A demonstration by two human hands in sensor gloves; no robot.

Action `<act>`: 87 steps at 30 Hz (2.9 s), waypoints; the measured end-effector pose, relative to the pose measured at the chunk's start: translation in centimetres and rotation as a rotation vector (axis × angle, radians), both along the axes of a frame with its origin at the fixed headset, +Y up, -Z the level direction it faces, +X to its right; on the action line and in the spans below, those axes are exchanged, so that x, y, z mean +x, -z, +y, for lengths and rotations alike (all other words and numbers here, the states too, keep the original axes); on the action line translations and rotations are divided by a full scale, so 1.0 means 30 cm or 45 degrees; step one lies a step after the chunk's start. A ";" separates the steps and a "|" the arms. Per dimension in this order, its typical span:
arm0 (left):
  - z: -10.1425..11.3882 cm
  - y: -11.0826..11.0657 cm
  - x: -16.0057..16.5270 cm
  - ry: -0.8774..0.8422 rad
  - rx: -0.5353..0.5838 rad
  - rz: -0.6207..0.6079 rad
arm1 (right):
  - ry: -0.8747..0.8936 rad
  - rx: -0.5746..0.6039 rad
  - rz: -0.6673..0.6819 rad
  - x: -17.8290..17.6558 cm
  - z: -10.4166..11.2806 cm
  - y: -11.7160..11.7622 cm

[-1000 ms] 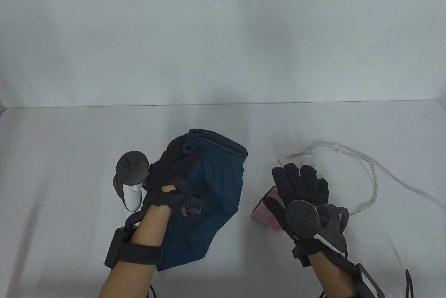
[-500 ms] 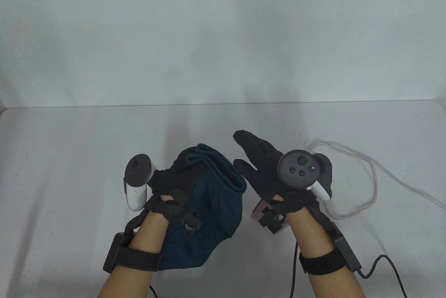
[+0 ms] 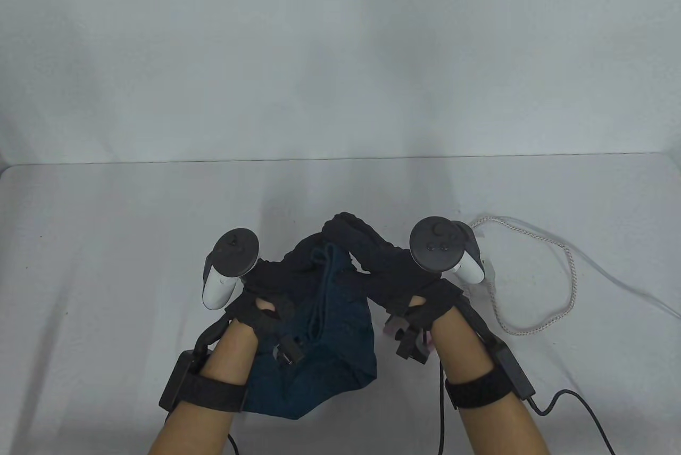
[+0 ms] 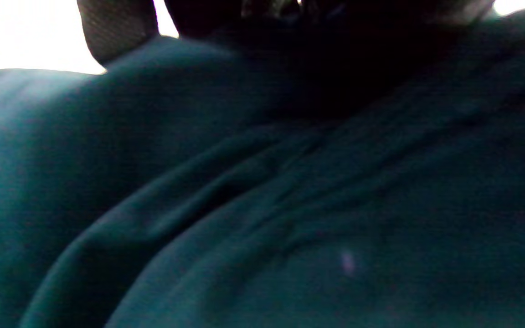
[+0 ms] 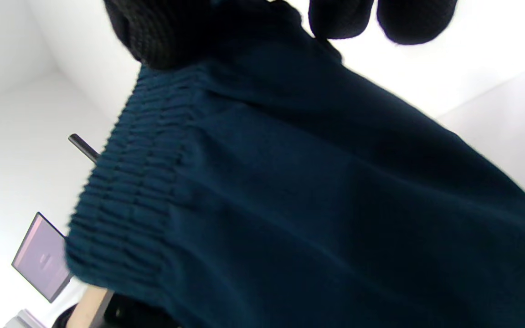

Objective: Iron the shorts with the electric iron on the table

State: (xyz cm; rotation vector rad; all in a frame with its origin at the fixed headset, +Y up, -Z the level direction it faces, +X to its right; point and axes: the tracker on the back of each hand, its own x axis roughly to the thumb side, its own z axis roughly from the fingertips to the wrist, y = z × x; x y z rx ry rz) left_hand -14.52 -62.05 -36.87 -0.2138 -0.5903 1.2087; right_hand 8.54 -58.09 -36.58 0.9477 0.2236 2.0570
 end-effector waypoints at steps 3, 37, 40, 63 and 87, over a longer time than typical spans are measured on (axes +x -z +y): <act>0.021 -0.015 0.001 0.006 0.101 0.129 | -0.039 0.003 -0.018 -0.004 -0.004 -0.001; 0.598 -0.097 -0.480 0.200 0.392 0.500 | 0.194 0.168 -0.542 0.187 0.421 0.068; 0.587 -0.022 -0.471 0.428 0.391 0.578 | 0.056 0.153 -0.575 0.170 0.405 0.141; 0.466 0.133 -0.566 0.455 0.673 0.946 | -0.362 0.575 -0.718 0.027 0.356 0.211; -0.318 -0.207 -0.354 1.904 0.162 -0.181 | -1.502 0.770 0.167 -0.235 -0.450 -0.281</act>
